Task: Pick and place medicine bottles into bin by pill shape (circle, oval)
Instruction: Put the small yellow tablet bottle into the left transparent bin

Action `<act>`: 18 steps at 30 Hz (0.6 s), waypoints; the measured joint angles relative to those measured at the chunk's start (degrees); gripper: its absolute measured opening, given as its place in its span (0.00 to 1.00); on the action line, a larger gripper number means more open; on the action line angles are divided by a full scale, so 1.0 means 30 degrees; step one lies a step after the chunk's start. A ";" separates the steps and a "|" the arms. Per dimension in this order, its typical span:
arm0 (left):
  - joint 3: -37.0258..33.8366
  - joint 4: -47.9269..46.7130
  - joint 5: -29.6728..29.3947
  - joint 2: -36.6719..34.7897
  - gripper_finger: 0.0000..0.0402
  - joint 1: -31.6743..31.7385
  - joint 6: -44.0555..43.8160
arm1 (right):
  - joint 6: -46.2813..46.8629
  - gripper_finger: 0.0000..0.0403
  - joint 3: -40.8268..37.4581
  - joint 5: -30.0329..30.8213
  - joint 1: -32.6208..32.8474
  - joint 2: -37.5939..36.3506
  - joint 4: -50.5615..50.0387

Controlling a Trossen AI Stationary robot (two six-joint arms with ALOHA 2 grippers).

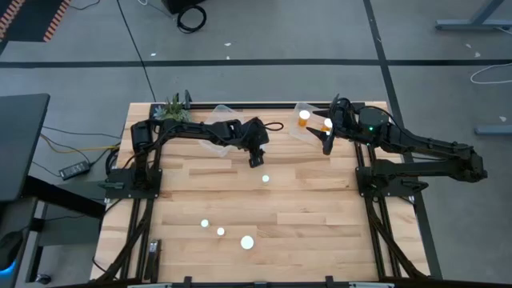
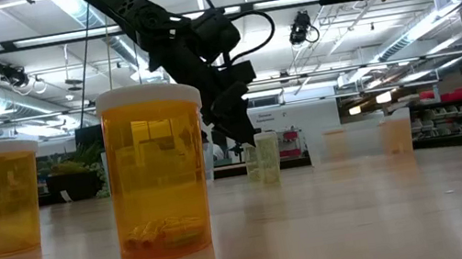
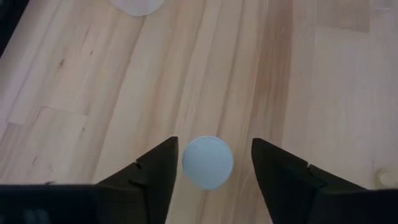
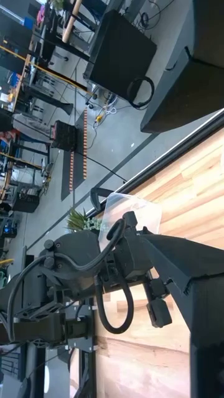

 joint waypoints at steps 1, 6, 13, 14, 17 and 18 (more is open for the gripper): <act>0.0000 -0.0070 0.0000 0.0000 0.50 0.0000 0.0006 | 0.0012 0.71 0.0000 0.0000 0.0000 0.0000 -0.0003; 0.0000 -0.0096 0.0000 0.0000 0.40 -0.0007 0.0006 | 0.0032 0.71 0.0000 0.0000 0.0000 0.0000 -0.0003; 0.0001 -0.0587 0.0000 -0.0161 0.31 0.0000 0.0006 | 0.0067 0.71 0.0000 0.0000 0.0000 0.0000 -0.0176; 0.0000 -0.0587 0.0000 -0.0221 0.31 0.0000 0.0002 | 0.0067 0.71 0.0000 0.0000 0.0000 0.0000 -0.0226; 0.0000 -0.0811 0.0000 -0.0705 0.31 0.0000 -0.0063 | 0.0147 0.71 0.0000 0.0000 0.0000 0.0000 -0.0388; 0.0000 -0.0943 -0.0003 -0.0920 0.31 0.0000 -0.0088 | 0.0192 0.71 0.0000 0.0000 0.0000 0.0000 -0.0446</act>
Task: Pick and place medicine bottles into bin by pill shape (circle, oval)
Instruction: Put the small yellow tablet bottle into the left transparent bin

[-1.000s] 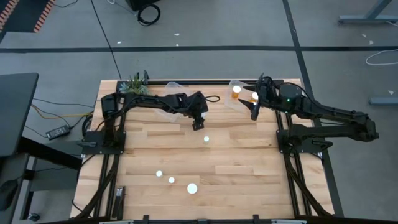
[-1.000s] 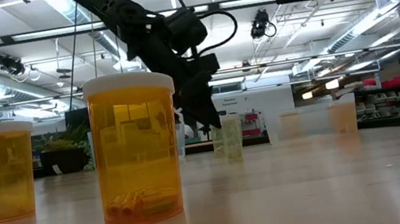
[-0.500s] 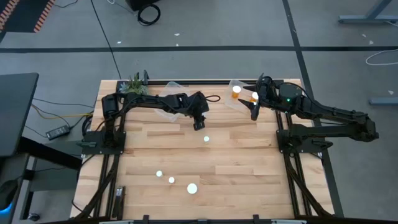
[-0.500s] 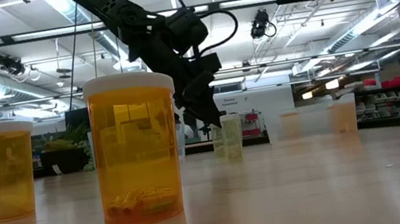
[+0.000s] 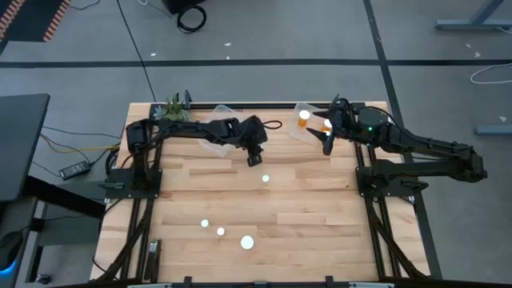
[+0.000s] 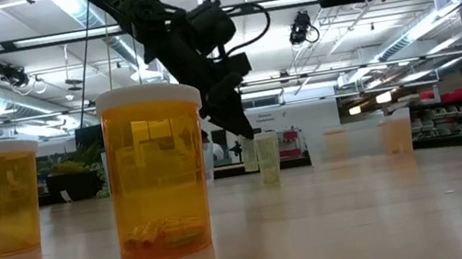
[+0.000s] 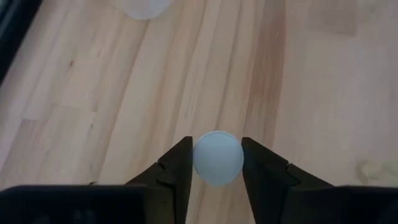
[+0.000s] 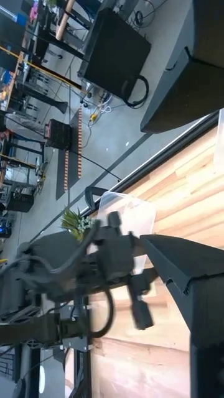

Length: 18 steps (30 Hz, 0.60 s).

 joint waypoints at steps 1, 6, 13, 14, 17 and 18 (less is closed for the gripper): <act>0.0000 -0.0294 0.0003 -0.0202 0.32 0.0000 -0.0010 | 0.0065 0.71 0.0000 0.0000 0.0000 0.0000 -0.0060; 0.0000 -0.1756 -0.0323 -0.1862 0.32 0.0073 -0.0037 | 0.0246 0.71 0.0000 0.0000 0.0000 0.0004 -0.0461; 0.0015 -0.3608 -0.1925 -0.4309 0.31 0.0377 0.0113 | 0.0410 0.71 0.0000 0.0000 0.0007 0.0003 -0.0835; 0.0015 -0.4045 -0.2066 -0.4580 0.32 0.0553 0.0169 | 0.0479 0.71 0.0000 0.0000 0.0007 0.0007 -0.0867; -0.0010 -0.4826 -0.2848 -0.5101 0.32 0.1247 0.0438 | 0.0676 0.71 0.0000 -0.0073 0.0008 0.0007 -0.0883; -0.0015 -0.5053 -0.3036 -0.5195 0.32 0.1523 0.0453 | 0.0683 0.71 0.0000 -0.0080 0.0072 0.0007 -0.0869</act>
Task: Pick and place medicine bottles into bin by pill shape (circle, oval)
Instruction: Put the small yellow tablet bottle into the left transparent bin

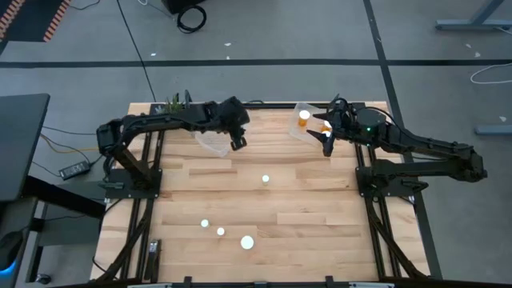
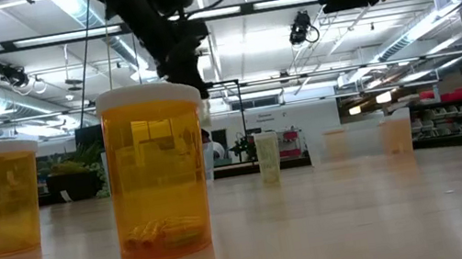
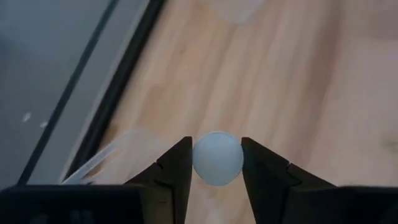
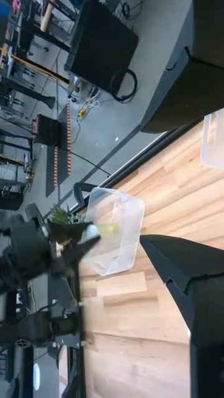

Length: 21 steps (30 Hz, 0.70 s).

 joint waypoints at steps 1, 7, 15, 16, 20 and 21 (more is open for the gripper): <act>-0.0009 -0.0204 -0.0004 -0.0086 0.32 0.0326 0.0004 | 0.0000 0.71 0.0000 -0.0002 0.0073 0.0000 -0.0017; -0.0022 -0.1008 0.0003 -0.0114 0.31 0.2119 0.0138 | 0.0060 0.71 0.0000 -0.0051 0.0503 0.0000 -0.0021; -0.0049 -0.0707 0.0580 0.0377 0.32 0.3642 -0.0118 | 0.0149 0.71 0.0000 -0.0051 0.0554 0.0000 -0.0035; -0.0254 -0.0553 0.0599 0.0492 0.32 0.3740 -0.0119 | 0.0175 0.71 0.0000 -0.0051 0.0554 0.0000 -0.0039; -0.2221 0.1724 0.0846 0.0540 0.32 0.3993 -0.0187 | 0.0213 0.71 0.0000 -0.0058 0.0554 0.0000 -0.0072; -0.2646 0.2008 0.0852 0.0556 0.32 0.4075 -0.0291 | 0.0255 0.71 0.0000 -0.0058 0.0554 0.0000 -0.0086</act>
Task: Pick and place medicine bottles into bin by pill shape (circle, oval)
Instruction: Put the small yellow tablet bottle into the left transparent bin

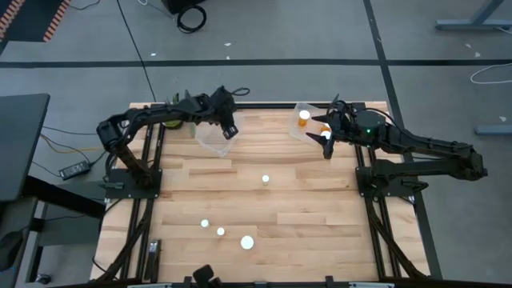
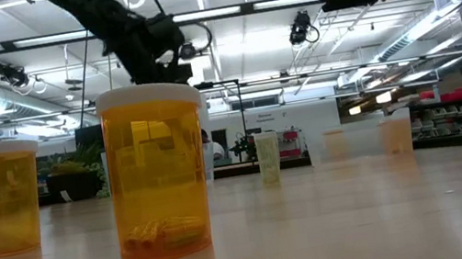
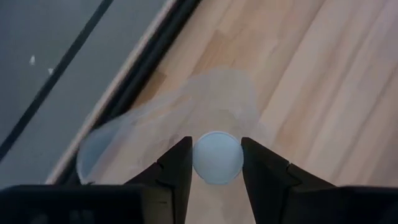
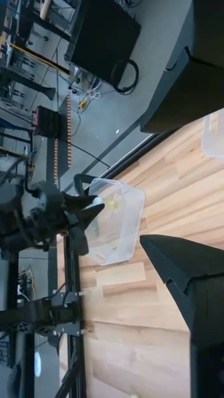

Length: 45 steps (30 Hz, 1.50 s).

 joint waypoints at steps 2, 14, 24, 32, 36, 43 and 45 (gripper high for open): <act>-0.0706 0.1057 0.0226 -0.0037 0.33 0.0252 -0.0283 | 0.0008 0.71 0.0000 -0.0007 0.0000 0.0000 -0.0037; -0.3688 0.5453 0.0980 -0.0168 0.33 0.1923 -0.1626 | 0.0008 0.71 0.0000 -0.0007 0.0000 0.0000 0.0016; -0.4960 0.6743 0.0830 -0.0153 0.33 0.2606 -0.2233 | 0.0000 0.71 0.0000 -0.0008 0.0000 0.0000 0.0029; -0.4960 0.6832 0.0529 -0.0153 0.35 0.2606 -0.2225 | 0.0003 0.71 0.0000 -0.0015 0.0005 0.0000 0.0087; -0.4960 0.6719 0.0534 -0.0153 0.34 0.2599 -0.2218 | 0.0008 0.71 0.0000 -0.0015 0.0001 0.0000 0.0087; -0.4960 0.6634 0.0528 -0.0153 0.41 0.2599 -0.2225 | 0.0016 0.71 0.0000 -0.0015 0.0000 0.0000 0.0102; -0.4960 0.6641 0.0528 -0.0153 0.43 0.2599 -0.2225 | 0.0043 0.71 0.0000 -0.0018 0.0000 0.0000 0.0109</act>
